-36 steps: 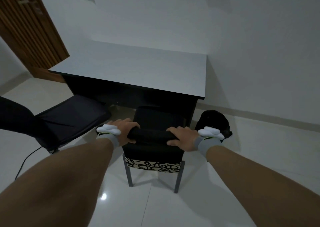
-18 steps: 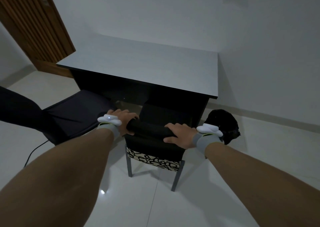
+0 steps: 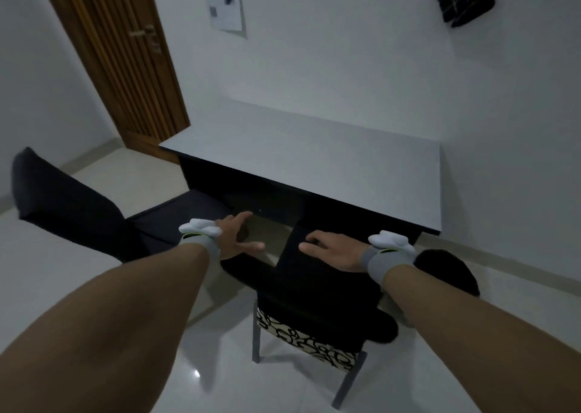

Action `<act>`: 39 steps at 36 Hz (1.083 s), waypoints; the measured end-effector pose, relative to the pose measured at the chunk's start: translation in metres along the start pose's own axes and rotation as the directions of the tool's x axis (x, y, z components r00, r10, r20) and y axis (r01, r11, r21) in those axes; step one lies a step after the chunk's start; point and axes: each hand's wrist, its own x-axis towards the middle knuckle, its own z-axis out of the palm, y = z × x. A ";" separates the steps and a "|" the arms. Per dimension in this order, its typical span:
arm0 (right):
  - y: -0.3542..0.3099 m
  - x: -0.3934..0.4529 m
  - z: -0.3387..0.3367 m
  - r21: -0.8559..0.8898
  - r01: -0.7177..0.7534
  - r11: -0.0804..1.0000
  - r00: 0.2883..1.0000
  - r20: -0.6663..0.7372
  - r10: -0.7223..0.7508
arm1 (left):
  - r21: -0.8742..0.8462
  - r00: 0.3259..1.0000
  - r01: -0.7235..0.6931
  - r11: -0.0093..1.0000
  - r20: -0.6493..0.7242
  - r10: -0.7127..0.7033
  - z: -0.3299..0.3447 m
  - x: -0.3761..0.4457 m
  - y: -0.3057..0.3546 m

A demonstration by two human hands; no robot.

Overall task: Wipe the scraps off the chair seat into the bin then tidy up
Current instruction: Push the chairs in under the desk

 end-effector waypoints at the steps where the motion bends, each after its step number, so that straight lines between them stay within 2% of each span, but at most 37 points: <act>1: -0.004 0.003 -0.003 0.002 0.013 1.000 1.000 -0.004 -0.013 | 0.029 1.000 0.004 1.000 0.000 -0.004 -0.003 0.001 -0.003; 5: -0.052 0.067 -0.035 -0.024 0.146 0.989 0.989 -0.028 -0.147 | 0.067 0.995 0.090 0.994 -0.049 -0.086 -0.046 0.023 -0.050; 13: -0.141 0.163 -0.061 -0.079 0.295 0.952 0.955 -0.012 -0.297 | -0.042 0.954 0.221 0.974 -0.198 -0.225 -0.104 0.044 -0.129; 15: -0.179 0.195 -0.061 -0.102 0.341 0.935 0.940 0.014 -0.341 | -0.046 0.937 0.267 0.962 -0.219 -0.271 -0.118 0.043 -0.167; 22: -0.253 0.253 -0.041 -0.124 0.379 0.917 0.925 0.055 -0.375 | -0.012 0.916 0.344 0.939 -0.214 -0.338 -0.147 0.036 -0.256; 26: -0.317 0.290 -0.020 -0.110 0.405 0.908 0.914 0.074 -0.399 | -0.021 0.898 0.381 0.924 -0.231 -0.375 -0.168 0.034 -0.333; 27: -0.341 0.305 -0.009 -0.089 0.407 0.909 0.913 0.067 -0.402 | 0.002 0.899 0.385 0.923 -0.226 -0.375 -0.175 0.032 -0.362; 30: -0.365 0.318 0.000 -0.070 0.382 0.922 0.923 0.076 -0.377 | 0.040 0.913 0.380 0.924 -0.178 -0.367 -0.179 0.030 -0.390; 33: -0.402 0.338 0.018 -0.037 0.379 0.924 0.924 0.072 -0.376 | 0.078 0.905 0.400 0.913 -0.188 -0.381 -0.188 0.028 -0.431; 39: -0.471 0.375 0.056 0.011 0.365 0.931 0.924 0.119 -0.364 | 0.060 0.914 0.391 0.918 -0.143 -0.380 -0.193 0.032 -0.504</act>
